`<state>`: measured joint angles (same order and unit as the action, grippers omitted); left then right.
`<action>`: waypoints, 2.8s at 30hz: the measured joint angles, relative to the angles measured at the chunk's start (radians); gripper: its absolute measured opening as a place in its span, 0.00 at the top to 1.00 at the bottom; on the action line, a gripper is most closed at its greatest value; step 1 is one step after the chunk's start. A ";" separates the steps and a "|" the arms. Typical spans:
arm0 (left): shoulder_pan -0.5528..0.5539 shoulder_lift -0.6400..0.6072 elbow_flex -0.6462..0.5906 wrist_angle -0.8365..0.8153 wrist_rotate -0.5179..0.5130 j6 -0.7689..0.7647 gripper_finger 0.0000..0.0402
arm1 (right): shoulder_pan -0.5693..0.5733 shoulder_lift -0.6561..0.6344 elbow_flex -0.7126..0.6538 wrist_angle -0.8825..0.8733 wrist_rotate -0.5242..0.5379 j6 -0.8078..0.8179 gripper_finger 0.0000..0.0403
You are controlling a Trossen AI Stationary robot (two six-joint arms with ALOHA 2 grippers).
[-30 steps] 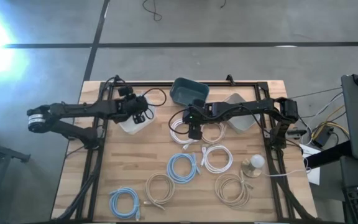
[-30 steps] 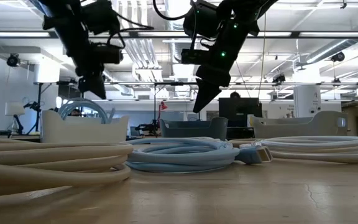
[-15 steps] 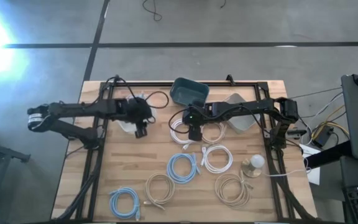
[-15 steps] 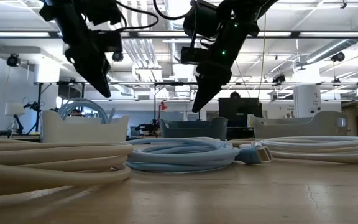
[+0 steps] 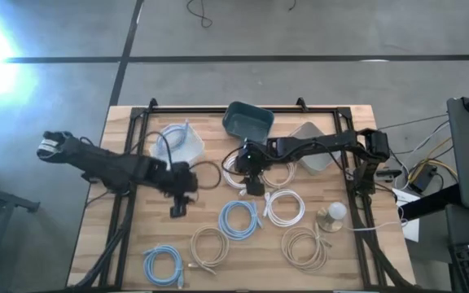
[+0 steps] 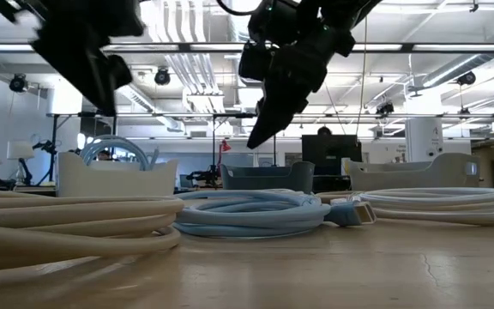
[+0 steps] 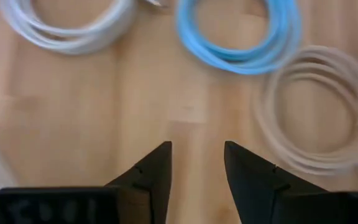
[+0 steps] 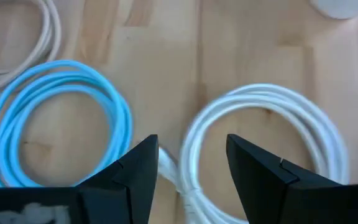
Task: Pick & Place USB Port
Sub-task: Put the bottom blue usb cable into the white bin
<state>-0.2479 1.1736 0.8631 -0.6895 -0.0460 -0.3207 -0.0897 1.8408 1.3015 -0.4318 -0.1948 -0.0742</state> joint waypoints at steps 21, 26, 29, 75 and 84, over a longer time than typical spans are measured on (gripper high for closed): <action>-0.560 0.184 -0.104 0.121 -0.111 -0.601 0.63 | 0.180 0.127 0.001 0.058 0.155 0.222 0.54; -0.592 0.238 -0.104 0.168 -0.066 -0.602 0.63 | 0.195 0.127 0.001 0.058 0.199 0.278 0.54; -0.600 0.248 -0.104 0.196 -0.028 -0.602 0.63 | 0.202 0.127 0.001 0.058 0.199 0.307 0.54; -0.475 0.092 0.091 -0.519 -0.694 -0.502 0.91 | 0.223 0.126 0.001 0.073 0.196 0.299 0.54; -0.292 0.039 0.141 -0.557 -1.223 -0.383 0.91 | 0.223 0.126 0.001 0.073 0.196 0.299 0.54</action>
<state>-0.5403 1.2123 1.0037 -1.2463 -1.2689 -0.7041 0.1333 1.9663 1.3022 -0.3588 0.0010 0.2249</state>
